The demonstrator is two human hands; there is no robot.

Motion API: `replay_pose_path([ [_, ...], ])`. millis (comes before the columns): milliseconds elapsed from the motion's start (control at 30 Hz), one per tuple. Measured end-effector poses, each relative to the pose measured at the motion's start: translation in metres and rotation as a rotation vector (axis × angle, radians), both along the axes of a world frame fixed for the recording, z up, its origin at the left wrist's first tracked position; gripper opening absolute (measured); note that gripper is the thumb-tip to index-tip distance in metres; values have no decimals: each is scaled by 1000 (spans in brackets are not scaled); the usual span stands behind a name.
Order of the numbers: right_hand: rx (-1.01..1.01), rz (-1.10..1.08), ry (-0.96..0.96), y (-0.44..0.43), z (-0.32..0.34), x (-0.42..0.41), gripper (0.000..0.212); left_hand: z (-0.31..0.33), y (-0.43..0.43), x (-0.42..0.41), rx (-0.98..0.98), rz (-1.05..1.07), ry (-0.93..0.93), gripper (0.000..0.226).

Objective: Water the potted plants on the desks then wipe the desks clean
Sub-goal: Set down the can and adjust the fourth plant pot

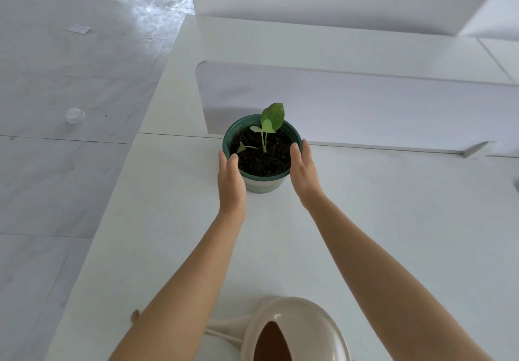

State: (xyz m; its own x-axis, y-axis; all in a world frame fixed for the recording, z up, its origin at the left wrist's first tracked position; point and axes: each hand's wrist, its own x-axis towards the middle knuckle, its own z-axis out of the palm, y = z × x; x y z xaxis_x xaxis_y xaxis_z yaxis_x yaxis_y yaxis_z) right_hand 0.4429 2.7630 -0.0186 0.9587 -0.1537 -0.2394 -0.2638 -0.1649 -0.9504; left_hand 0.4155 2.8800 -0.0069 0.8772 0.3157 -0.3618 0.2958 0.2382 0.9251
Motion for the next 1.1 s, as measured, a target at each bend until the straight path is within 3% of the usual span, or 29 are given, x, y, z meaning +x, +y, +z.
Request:
replay_pose_path([
  [233, 31, -23, -13, 0, -7, -11, 45, 0, 6, 10, -2, 10, 20, 51],
  [500, -71, 107, 105, -13, 10, -15, 59, 21, 3, -16, 31, 12, -11, 21],
  [533, -66, 83, 112, -15, 15, -24, 59, 27, 5, -23, 26, 2, -12, 17],
  [667, -142, 29, 56, -22, 25, -87, 55, 43, 24, -73, -2, -5, -43, 40],
  [800, -319, 72, 18, -36, 24, -162, 53, 47, 44, -130, -12, 25, -116, 18],
  [1100, -476, -69, 38, -38, 24, -276, 43, 23, 75, -229, 134, -134, -224, 22],
])
